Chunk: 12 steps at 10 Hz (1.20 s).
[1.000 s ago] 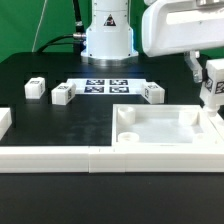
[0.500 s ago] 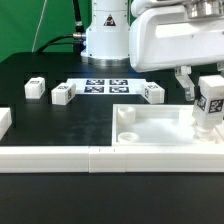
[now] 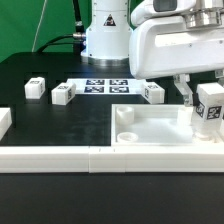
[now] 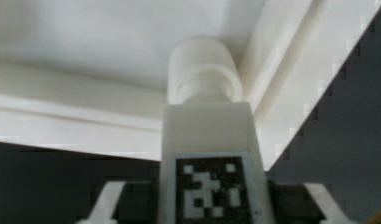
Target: Assemble one leg
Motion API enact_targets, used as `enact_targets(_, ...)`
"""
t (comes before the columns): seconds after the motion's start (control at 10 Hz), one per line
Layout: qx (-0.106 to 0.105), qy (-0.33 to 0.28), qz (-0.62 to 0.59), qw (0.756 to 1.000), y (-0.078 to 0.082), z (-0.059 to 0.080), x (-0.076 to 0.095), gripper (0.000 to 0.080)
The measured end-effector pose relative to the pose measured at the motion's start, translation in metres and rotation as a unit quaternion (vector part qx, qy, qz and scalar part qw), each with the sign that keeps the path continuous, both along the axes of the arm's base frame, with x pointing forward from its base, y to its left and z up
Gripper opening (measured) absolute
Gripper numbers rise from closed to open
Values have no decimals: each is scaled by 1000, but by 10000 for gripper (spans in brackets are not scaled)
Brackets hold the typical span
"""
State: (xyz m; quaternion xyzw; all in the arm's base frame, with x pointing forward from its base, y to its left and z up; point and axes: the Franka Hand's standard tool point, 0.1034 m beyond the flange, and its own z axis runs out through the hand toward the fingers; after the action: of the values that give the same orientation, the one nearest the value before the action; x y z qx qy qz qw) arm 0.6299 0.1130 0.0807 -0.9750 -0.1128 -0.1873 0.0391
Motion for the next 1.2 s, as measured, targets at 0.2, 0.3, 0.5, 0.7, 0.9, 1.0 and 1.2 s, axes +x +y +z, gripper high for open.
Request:
enact_targets(0.2,0,-6,1,1000,2,-5,-3,290)
enact_targets(0.3,2,-19,1,1000,3,-5,-3,290)
enact_targets(0.5,2,-24,2,1000,5,-9,-8,290)
enact_targets(0.7,2,-25,2,1000,5,-8,-7,434)
enact_targets(0.9,2,-25,2,1000,5,-8,-7,564)
enact_targets(1.0,2,-25,2,1000,5,-8,-7,634)
enact_targets(1.2,2,-25,2,1000,5,-8,-7,645)
